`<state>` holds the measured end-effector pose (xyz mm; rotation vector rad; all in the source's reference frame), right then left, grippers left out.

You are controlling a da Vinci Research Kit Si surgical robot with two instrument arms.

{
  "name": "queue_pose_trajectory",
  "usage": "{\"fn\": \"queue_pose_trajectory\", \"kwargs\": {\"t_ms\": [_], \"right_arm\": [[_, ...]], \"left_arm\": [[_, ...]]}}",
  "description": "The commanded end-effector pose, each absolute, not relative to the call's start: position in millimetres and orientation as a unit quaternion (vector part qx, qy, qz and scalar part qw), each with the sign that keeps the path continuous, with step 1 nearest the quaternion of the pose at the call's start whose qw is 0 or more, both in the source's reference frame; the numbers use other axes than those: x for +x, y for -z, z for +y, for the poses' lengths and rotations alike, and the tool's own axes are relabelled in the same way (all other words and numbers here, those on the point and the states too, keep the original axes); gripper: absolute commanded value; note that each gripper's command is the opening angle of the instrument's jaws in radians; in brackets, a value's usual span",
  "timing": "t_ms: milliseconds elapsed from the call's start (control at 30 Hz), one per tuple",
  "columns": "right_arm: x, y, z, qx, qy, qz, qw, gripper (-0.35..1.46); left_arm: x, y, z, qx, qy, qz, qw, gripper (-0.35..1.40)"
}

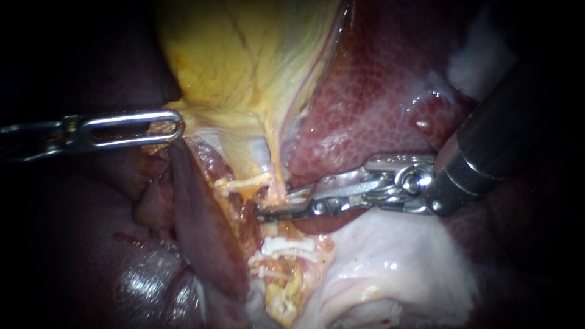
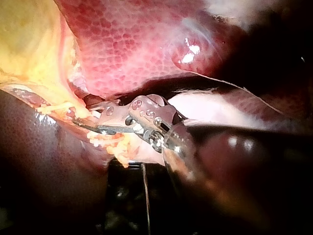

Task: Going back third clip right tube

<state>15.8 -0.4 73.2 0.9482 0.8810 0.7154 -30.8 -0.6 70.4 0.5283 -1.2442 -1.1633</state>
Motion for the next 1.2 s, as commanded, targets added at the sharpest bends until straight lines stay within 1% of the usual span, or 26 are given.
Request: {"fn": "queue_pose_trajectory", "kwargs": {"t_ms": [33,300,333,367,400,433,467,567,767,933,1067,1200], "right_arm": [[15.9,-73.2,-0.4,0.433,-0.326,0.403,0.738,-0.35],[16.2,-73.3,-0.4,0.445,-0.307,0.404,0.738,-0.35],[16.3,-73.4,-0.5,0.443,-0.306,0.405,0.739,-0.31],[16.4,-73.4,-0.8,0.434,-0.312,0.407,0.741,-0.11],[16.5,-73.5,-0.9,0.422,-0.308,0.414,0.745,0.11],[16.6,-73.5,-1.0,0.411,-0.301,0.420,0.752,0.39],[16.6,-73.5,-1.0,0.408,-0.297,0.422,0.754,0.49],[16.7,-73.5,-0.5,0.383,-0.298,0.429,0.762,0.59],[16.0,-73.8,0.1,0.364,-0.284,0.438,0.771,0.60],[15.3,-73.9,0.2,0.363,-0.281,0.438,0.772,0.60],[13.7,-73.4,0.5,0.364,-0.274,0.440,0.774,0.60],[10.7,-71.7,1.3,0.365,-0.264,0.443,0.775,0.60]], "left_arm": [[-30.8,-70.4,-0.6,0.230,0.508,-0.543,0.628,-0.35],[-30.8,-70.4,-0.6,0.230,0.508,-0.543,0.628,-0.35],[-30.8,-70.4,-0.6,0.230,0.508,-0.543,0.628,-0.35],[-30.8,-70.4,-0.6,0.230,0.508,-0.543,0.628,-0.35],[-30.8,-70.4,-0.6,0.230,0.508,-0.543,0.628,-0.35],[-30.8,-70.4,-0.7,0.230,0.508,-0.543,0.628,-0.35],[-30.8,-70.4,-0.7,0.230,0.508,-0.543,0.628,-0.35],[-30.8,-70.3,-0.7,0.230,0.508,-0.543,0.628,-0.35],[-30.8,-70.1,-0.8,0.229,0.508,-0.543,0.628,-0.35],[-30.8,-70.1,-0.9,0.229,0.508,-0.543,0.628,-0.35],[-30.8,-70.1,-0.9,0.229,0.508,-0.543,0.628,-0.35],[-30.8,-70.1,-1.0,0.229,0.508,-0.543,0.628,-0.35]]}}
